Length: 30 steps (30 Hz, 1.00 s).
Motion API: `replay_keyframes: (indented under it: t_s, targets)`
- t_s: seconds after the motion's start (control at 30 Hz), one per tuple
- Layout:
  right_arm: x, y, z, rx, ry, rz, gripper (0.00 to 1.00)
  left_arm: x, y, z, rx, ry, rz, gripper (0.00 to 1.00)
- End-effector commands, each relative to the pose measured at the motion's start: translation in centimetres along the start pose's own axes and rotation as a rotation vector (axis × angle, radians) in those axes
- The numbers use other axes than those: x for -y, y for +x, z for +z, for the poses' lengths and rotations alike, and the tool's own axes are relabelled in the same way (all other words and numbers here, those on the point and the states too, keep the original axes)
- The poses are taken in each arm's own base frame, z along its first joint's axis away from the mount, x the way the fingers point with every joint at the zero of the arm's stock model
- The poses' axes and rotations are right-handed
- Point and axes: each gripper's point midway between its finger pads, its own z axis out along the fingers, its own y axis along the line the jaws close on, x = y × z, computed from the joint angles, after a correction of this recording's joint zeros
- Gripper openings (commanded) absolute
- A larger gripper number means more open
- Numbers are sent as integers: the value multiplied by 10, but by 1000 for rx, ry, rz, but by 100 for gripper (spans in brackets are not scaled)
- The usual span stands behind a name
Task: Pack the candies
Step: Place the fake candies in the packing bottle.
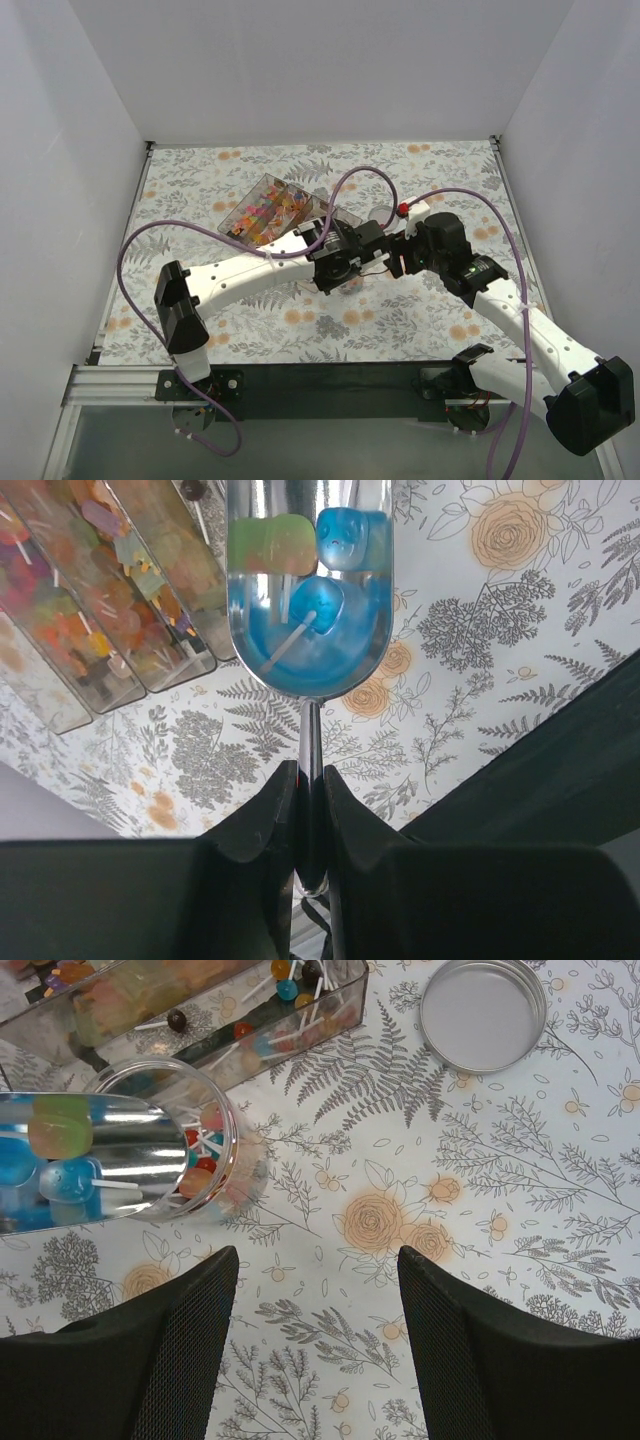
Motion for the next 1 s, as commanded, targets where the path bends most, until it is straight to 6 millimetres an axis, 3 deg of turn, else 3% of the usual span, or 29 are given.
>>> replay_keyframes:
  t_s: [0.0, 0.27, 0.6, 0.97]
  targets:
    - [-5, -14, -3, 60, -25, 3, 71, -10, -6, -18, 25, -79, 25, 0]
    - [-9, -12, -2, 64, -49, 17, 71, -14, 3, -6, -29, -173, 101, 0]
    - [-9, -9, 0, 57, -49, 19, 71, -30, 10, -4, -64, -282, 167, 0]
    - [-9, -8, 3, 53, -49, 18, 71, -30, 8, -8, -68, -354, 272, 0]
